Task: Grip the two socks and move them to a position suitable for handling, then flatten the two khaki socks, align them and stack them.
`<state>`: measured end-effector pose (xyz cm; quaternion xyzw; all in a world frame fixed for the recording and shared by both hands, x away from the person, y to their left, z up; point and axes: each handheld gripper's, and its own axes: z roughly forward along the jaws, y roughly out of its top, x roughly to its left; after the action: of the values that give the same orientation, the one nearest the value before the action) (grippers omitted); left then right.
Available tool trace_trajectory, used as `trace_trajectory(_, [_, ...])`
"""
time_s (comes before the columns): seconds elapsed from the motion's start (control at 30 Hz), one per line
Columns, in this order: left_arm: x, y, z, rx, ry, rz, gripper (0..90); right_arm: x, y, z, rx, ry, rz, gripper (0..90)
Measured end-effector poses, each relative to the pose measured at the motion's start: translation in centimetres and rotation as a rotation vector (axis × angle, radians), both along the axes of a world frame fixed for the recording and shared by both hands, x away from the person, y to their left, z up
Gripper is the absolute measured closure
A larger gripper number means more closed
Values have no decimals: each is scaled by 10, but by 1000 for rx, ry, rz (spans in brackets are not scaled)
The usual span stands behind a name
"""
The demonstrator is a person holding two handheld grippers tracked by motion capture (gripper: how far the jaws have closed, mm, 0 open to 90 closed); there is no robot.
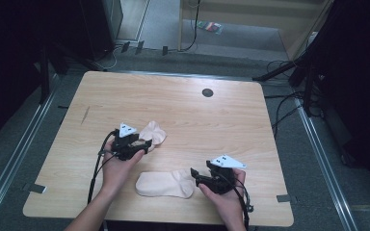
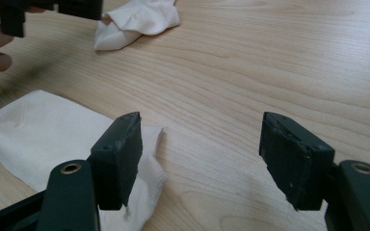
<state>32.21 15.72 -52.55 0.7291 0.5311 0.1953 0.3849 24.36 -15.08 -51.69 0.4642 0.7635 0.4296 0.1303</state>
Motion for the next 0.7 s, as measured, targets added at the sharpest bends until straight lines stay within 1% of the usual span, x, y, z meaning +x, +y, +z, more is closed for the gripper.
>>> trace_trajectory(0.03, [9, -4, -4, 28, 16, 9, 420, 0, -1, 0, 3, -2, -1, 328])
trace_trajectory(0.07, [13, -7, -7, 49, 30, 12, 422, 0, -2, 0, 5, -2, -2, 328])
trace_trajectory(0.1, [13, -7, -7, 49, 30, 12, 431, 0, -2, 0, 5, -2, -2, 328])
trace_trajectory(0.13, [15, -9, -8, 61, 37, 11, 431, 0, -2, 0, 5, 0, -5, 329])
trace_trajectory(0.17, [17, -12, -10, 85, 47, 15, 450, 0, -2, 0, 5, 1, -5, 330])
trace_trajectory(0.2, [18, -14, -13, 116, 57, 21, 515, 0, -3, 0, 6, -1, -7, 331])
trace_trajectory(0.23, [19, -16, -15, 134, 62, 20, 515, 0, -3, 0, 6, -1, -7, 331])
trace_trajectory(0.27, [19, -17, -15, 142, 46, 20, 600, 1, -3, 0, 6, 1, -6, 334])
trace_trajectory(0.3, [19, -17, -15, 142, 46, 20, 693, 1, -3, 0, 7, 1, -6, 335])
trace_trajectory(0.33, [19, -17, -14, 150, 48, 19, 811, 1, -3, 0, 7, 2, -6, 336])
trace_trajectory(0.37, [19, -17, -13, 142, 53, 1, 840, 2, -2, 0, 7, 1, -5, 337])
trace_trajectory(0.43, [17, -18, -11, 128, 45, -6, 854, 2, -2, 0, 4, -2, -4, 339])
trace_trajectory(0.47, [17, -18, -11, 128, 45, -6, 857, 1, -2, 1, 7, -3, -4, 340])
trace_trajectory(0.53, [11, -19, -3, 101, 20, -15, 861, 1, -2, 1, 8, -4, -8, 341])
trace_trajectory(0.57, [11, -19, -3, 101, 20, -15, 862, 1, -2, 1, 8, -4, -8, 341])
trace_trajectory(0.63, [5, -22, 5, 62, 2, -14, 863, 1, -3, 1, 6, -3, -12, 343])
trace_trajectory(0.67, [2, -25, 9, 50, -10, -18, 863, 2, -4, 2, 7, 1, -20, 345])
trace_trajectory(0.7, [-3, -28, 12, 39, -14, -27, 863, 2, -4, 2, 7, 1, -20, 345])
